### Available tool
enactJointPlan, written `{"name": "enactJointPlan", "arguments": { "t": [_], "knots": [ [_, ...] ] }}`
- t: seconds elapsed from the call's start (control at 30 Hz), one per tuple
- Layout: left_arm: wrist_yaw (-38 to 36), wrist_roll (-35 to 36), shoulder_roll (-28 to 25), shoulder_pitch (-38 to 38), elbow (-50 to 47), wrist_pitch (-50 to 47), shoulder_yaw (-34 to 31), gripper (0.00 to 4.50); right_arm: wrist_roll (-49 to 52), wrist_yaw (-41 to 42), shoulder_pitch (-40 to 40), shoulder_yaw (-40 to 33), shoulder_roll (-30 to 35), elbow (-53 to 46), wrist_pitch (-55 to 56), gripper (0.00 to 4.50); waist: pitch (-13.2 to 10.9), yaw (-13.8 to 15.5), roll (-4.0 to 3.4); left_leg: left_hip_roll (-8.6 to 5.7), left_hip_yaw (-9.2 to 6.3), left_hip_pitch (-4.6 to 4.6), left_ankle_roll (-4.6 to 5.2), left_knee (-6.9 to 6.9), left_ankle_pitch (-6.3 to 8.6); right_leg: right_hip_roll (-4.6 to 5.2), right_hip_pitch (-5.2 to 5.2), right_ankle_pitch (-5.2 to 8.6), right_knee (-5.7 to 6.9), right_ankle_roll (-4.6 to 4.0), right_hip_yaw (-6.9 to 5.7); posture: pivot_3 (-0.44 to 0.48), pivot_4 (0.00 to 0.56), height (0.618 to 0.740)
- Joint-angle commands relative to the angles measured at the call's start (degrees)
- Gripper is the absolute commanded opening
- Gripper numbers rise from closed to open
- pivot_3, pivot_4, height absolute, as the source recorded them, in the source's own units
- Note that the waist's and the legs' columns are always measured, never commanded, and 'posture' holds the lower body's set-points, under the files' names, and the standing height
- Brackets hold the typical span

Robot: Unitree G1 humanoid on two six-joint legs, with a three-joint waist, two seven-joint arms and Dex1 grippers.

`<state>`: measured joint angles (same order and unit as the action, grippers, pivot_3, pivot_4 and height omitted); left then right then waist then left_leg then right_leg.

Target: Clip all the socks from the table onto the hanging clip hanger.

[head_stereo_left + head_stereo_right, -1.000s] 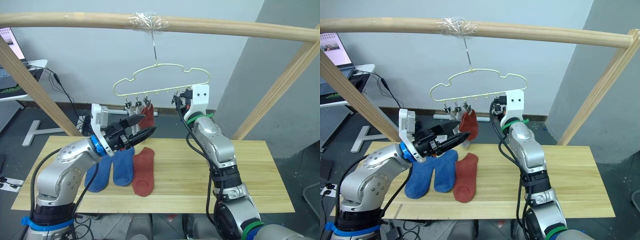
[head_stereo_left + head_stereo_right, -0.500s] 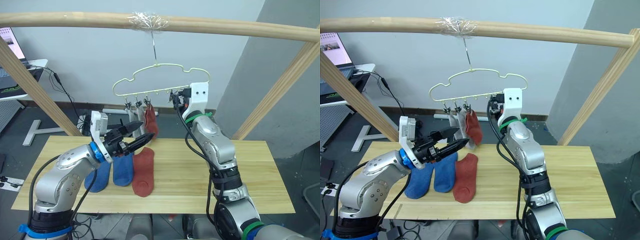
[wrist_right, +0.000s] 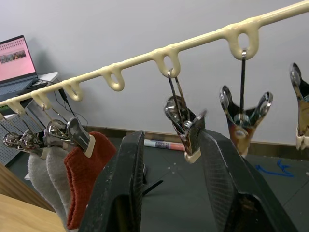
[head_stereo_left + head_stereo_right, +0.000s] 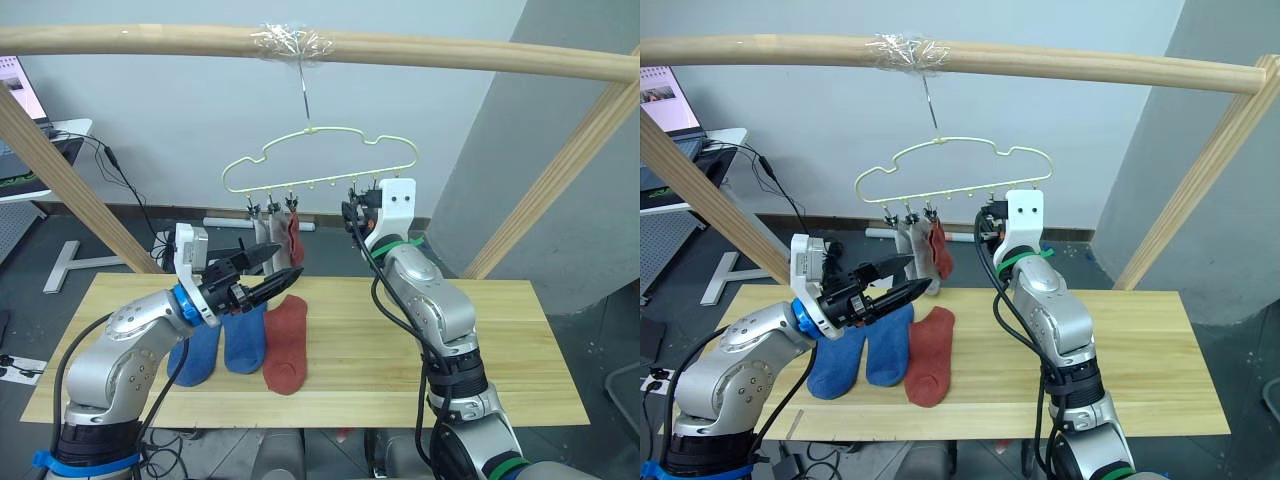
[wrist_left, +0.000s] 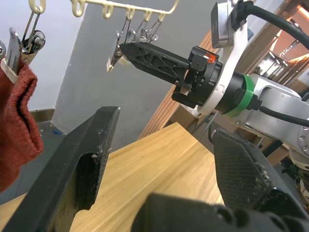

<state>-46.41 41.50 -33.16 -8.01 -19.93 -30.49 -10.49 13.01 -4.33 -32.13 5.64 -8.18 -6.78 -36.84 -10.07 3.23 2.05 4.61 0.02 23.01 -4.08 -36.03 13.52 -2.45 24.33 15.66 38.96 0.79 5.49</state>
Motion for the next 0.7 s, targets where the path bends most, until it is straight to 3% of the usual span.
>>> {"name": "enactJointPlan", "arguments": {
  "t": [0.03,0.7],
  "knots": [
    [-0.1,0.6,-0.6,-0.1,-2.7,0.7,-1.0,3.53,1.8,-1.1,-2.4,-1.3,-4.9,0.5,1.0,1.79,0.0,0.0,-0.02,0.0,0.0,0.0,0.0,0.0,0.0,0.0,0.0,0.0,0.0,0.0,0.0,0.293,0.177,0.74],
    [1.4,1.3,-0.5,-1.8,-4.8,-0.3,-0.7,3.53,3.1,-1.0,-9.7,-0.6,-5.1,8.0,5.9,1.79,-0.2,0.0,-0.18,0.0,0.0,0.01,0.0,0.05,0.0,0.0,0.02,0.03,-0.02,0.01,-0.01,0.312,0.176,0.74]
  ]
}}
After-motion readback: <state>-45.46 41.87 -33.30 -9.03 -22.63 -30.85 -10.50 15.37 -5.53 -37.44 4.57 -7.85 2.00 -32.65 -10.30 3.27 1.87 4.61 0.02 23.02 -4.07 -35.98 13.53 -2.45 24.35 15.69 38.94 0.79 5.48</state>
